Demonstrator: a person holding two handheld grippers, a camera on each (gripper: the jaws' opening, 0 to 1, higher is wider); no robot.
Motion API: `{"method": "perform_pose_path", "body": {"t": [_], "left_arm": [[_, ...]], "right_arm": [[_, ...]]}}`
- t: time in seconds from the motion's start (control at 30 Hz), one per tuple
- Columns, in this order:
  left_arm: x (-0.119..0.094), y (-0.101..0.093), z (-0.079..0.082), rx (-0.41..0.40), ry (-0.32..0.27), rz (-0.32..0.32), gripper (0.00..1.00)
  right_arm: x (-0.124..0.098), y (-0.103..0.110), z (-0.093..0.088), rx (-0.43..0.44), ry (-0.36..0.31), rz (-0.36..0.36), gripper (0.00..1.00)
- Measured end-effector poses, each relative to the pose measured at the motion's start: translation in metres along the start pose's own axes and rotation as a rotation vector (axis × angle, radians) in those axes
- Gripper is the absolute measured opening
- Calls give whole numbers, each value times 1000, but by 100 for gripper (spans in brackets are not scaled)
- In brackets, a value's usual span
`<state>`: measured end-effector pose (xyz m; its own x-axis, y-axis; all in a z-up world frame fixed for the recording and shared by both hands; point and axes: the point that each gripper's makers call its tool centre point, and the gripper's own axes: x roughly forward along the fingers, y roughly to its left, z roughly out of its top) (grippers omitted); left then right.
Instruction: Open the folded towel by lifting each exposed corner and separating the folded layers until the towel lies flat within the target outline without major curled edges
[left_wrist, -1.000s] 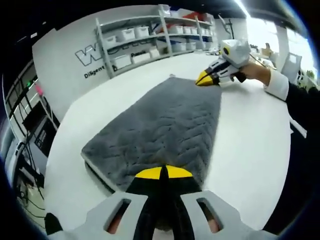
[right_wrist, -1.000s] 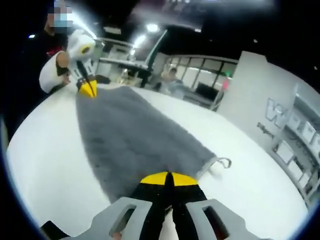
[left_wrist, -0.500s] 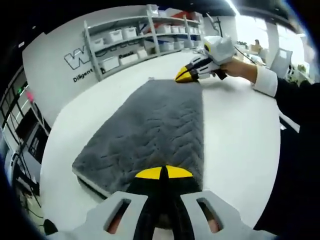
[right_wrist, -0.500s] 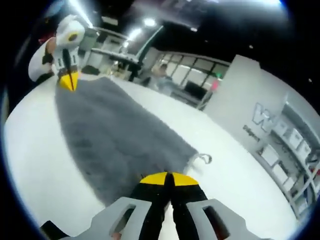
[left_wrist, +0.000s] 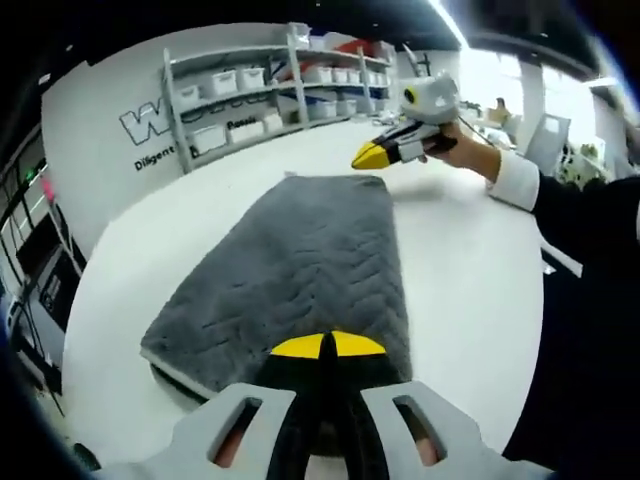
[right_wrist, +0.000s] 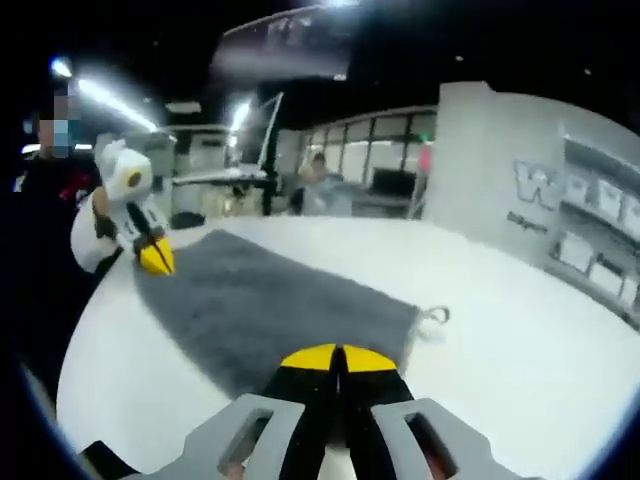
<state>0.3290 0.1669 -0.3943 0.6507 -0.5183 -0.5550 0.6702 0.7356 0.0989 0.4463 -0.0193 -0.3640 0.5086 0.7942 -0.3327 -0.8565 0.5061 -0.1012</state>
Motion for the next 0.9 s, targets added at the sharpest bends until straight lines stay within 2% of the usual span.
{"method": "perform_pose_path", "body": {"t": [0.13,0.43,0.47,0.5,0.53,0.67,0.77,0.9], "left_arm": [[-6,6,7,-25,-50,-8,1],[-13,42,23,-80,-157,79,1],[-15,47,30,-81,-195,94,1],[-16,49,32,-81,-210,99,1],[-16,51,32,-80,-215,105,1],[-15,72,30,-68,-230,205,1],[-14,82,31,-104,-258,229,1],[-10,91,25,-103,-248,264,1]], "right_arm": [[0,2,-4,14,17,3,0],[2,11,-11,4,59,33,0],[1,11,-11,9,58,37,0],[1,11,-11,18,60,40,0],[0,12,-12,23,64,42,0],[-1,9,-17,32,90,31,0],[-1,8,-20,55,103,33,0],[0,12,-25,69,127,53,0]]}}
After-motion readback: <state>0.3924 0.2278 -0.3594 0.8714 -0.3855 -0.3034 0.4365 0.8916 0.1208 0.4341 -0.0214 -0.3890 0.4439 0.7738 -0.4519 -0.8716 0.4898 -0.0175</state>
